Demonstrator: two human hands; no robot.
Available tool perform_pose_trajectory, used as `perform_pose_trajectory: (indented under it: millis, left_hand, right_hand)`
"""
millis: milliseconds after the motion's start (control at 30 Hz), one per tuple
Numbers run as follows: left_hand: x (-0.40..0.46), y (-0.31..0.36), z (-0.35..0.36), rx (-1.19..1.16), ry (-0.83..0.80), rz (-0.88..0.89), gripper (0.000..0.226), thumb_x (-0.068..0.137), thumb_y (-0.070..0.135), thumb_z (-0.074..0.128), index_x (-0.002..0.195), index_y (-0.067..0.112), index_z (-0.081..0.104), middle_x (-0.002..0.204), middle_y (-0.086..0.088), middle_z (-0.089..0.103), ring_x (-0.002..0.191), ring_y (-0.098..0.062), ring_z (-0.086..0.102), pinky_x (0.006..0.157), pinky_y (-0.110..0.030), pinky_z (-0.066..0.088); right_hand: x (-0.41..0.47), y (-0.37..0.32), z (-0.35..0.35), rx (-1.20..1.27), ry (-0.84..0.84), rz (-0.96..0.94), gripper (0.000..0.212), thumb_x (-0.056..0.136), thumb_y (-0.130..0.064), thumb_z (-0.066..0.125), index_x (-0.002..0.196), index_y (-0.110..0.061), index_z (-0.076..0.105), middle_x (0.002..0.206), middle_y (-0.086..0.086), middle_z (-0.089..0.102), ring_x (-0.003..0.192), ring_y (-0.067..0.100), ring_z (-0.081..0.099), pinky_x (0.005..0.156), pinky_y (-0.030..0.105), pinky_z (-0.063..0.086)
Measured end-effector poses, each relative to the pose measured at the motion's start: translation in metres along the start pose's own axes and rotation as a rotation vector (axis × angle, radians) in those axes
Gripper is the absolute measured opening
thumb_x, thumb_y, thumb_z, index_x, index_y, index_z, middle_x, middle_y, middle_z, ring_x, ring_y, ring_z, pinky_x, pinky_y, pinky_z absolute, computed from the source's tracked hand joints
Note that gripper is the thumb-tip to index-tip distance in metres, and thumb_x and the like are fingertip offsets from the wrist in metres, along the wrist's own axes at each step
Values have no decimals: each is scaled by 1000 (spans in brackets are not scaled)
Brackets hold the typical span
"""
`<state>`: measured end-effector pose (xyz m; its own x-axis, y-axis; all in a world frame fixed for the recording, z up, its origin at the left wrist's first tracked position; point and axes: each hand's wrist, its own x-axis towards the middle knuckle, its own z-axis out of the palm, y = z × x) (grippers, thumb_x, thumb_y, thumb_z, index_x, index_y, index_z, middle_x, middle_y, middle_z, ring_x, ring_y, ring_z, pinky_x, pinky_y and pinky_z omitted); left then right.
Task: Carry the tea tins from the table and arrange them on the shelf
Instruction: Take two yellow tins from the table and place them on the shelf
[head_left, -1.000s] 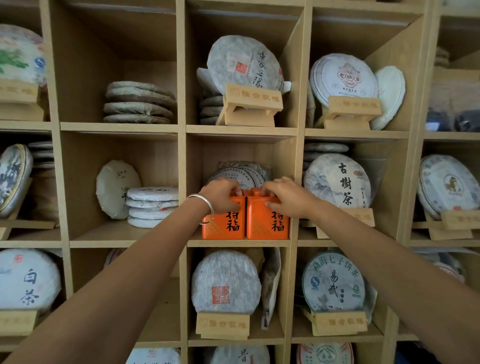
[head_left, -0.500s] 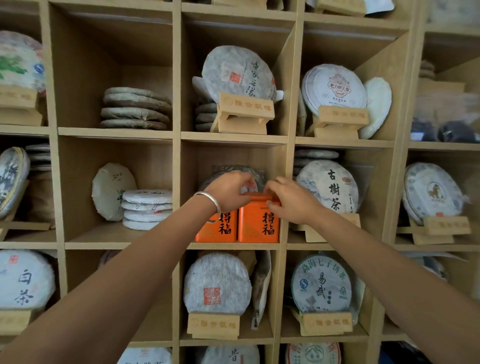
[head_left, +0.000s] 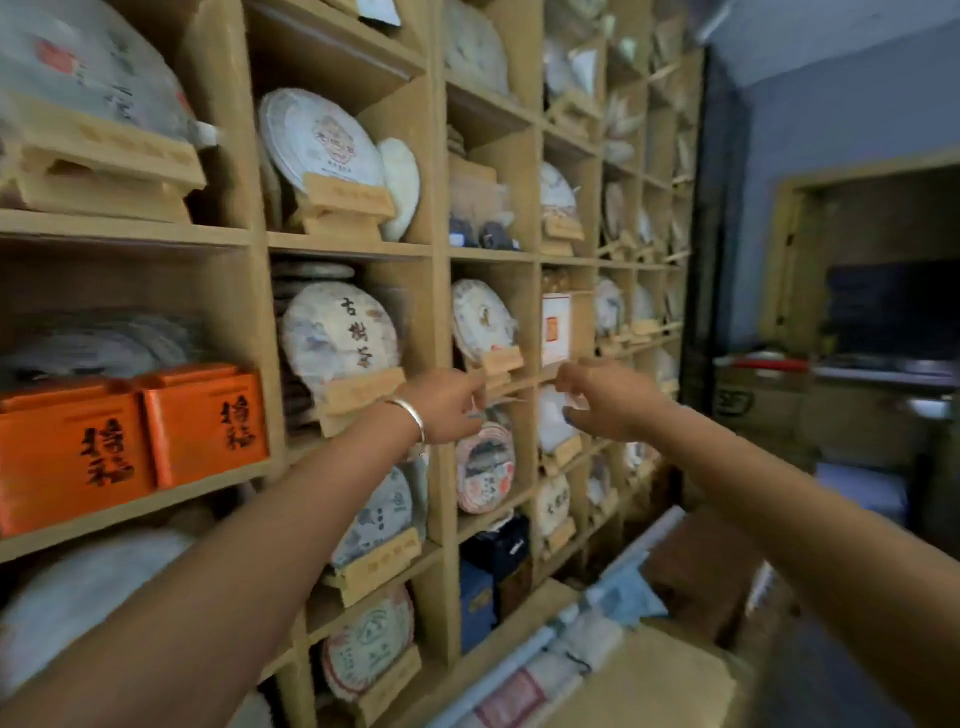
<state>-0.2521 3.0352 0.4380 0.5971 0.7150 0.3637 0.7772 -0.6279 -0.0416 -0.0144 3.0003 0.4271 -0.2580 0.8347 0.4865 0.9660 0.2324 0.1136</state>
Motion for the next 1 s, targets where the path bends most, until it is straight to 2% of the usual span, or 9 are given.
perform_pose_trajectory:
  millis: [133, 233, 333, 433, 533, 633, 767, 1000]
  left_hand:
    - [42, 115, 39, -144, -70, 245, 30, 85, 22, 61, 114, 11, 60, 113, -8, 63, 102, -27, 60, 77, -28, 43]
    - [59, 218, 56, -210, -74, 426, 30, 85, 22, 61, 115, 15, 61, 113, -5, 66, 104, -23, 61, 74, -23, 39]
    - [57, 329, 59, -307, -94, 619, 29, 83, 20, 64, 111, 14, 62, 110, -6, 66, 100, -24, 61, 72, -25, 39]
    - [44, 435, 47, -365, -105, 824, 28, 81, 21, 65, 109, 15, 62, 108, -5, 66, 97, -24, 61, 78, -27, 43]
    - [21, 532, 28, -436, -99, 965, 27, 81, 26, 64, 108, 21, 62, 104, 1, 63, 87, -17, 55, 78, -26, 44]
    - [-8, 617, 15, -479, -105, 1053, 27, 81, 30, 62, 108, 26, 60, 99, 8, 57, 85, -13, 53, 74, -25, 42]
    - [-42, 713, 17, -480, -135, 1121, 29, 82, 30, 63, 111, 24, 60, 107, 3, 63, 86, -13, 53, 74, -25, 43]
    - [-75, 820, 55, -462, -262, 1086, 29, 84, 30, 62, 113, 25, 59, 112, 1, 62, 92, -16, 55, 75, -27, 45]
  right_hand:
    - [-126, 74, -44, -117, -72, 262, 31, 86, -33, 61, 111, -17, 54, 110, 11, 60, 102, 33, 56, 70, 35, 45]
    - [-235, 111, -89, -234, -91, 491, 34, 82, -31, 61, 110, -13, 56, 112, 18, 60, 103, 38, 58, 79, 40, 49]
    - [-346, 128, -140, -356, -127, 741, 41, 82, -35, 63, 117, -15, 55, 114, 15, 59, 108, 35, 57, 85, 38, 48]
    - [-449, 135, -195, -427, -153, 900, 41, 83, -35, 66, 119, -18, 55, 112, 12, 59, 107, 33, 56, 86, 36, 46]
    - [-537, 134, -248, -471, -161, 1045, 40, 84, -35, 65, 119, -17, 54, 112, 12, 58, 107, 32, 55, 89, 37, 44]
    - [-611, 132, -289, -476, -204, 1162, 41, 86, -36, 63, 120, -17, 53, 111, 10, 58, 105, 30, 55, 90, 40, 46]
    - [-691, 140, -320, -485, -257, 1228, 38, 86, -36, 64, 119, -19, 52, 109, 8, 59, 101, 26, 56, 85, 36, 47]
    - [-794, 180, -309, -396, -307, 1258, 42, 86, -37, 64, 122, -21, 51, 112, 6, 58, 102, 24, 56, 86, 37, 48]
